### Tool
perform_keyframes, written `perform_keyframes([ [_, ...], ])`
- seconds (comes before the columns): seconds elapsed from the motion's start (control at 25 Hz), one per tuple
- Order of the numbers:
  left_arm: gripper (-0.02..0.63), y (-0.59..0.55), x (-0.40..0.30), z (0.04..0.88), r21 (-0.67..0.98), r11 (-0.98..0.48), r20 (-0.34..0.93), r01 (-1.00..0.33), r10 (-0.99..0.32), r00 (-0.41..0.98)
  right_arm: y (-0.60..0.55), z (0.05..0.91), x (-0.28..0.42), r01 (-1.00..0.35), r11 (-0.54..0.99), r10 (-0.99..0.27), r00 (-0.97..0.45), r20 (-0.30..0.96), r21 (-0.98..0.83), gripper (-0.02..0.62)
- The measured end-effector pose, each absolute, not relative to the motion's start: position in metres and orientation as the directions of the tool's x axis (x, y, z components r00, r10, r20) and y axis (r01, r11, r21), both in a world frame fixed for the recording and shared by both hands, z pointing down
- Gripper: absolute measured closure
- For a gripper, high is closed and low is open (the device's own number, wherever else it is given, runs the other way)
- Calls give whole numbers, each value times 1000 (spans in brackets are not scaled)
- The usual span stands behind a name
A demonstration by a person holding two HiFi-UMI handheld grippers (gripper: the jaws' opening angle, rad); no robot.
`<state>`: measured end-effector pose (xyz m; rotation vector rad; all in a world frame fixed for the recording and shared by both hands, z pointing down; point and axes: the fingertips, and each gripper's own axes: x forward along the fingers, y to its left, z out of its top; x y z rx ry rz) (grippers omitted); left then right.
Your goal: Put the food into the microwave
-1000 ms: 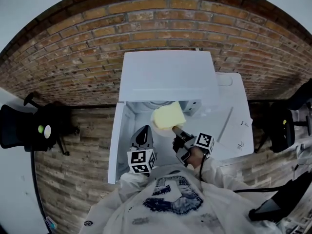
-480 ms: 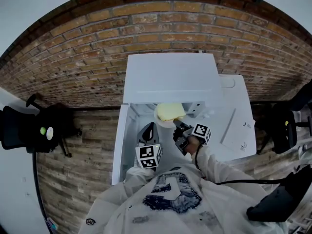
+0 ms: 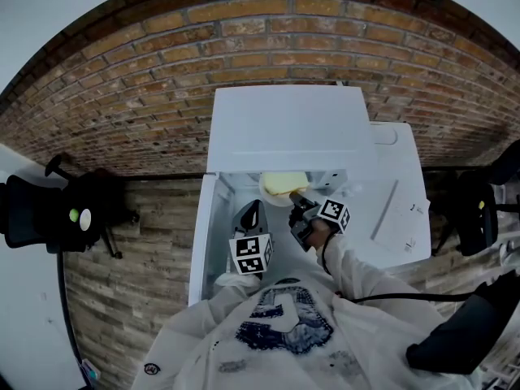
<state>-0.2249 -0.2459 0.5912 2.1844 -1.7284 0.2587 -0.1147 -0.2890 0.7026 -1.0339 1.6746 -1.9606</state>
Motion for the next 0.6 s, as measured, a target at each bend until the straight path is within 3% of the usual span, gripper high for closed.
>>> perform_keyframes([
  [0.6,598,-252,-226,599,158,-208,377,-965,-891,254,-313,718,-122,-178,-281,-694,-641,328,-943,568],
])
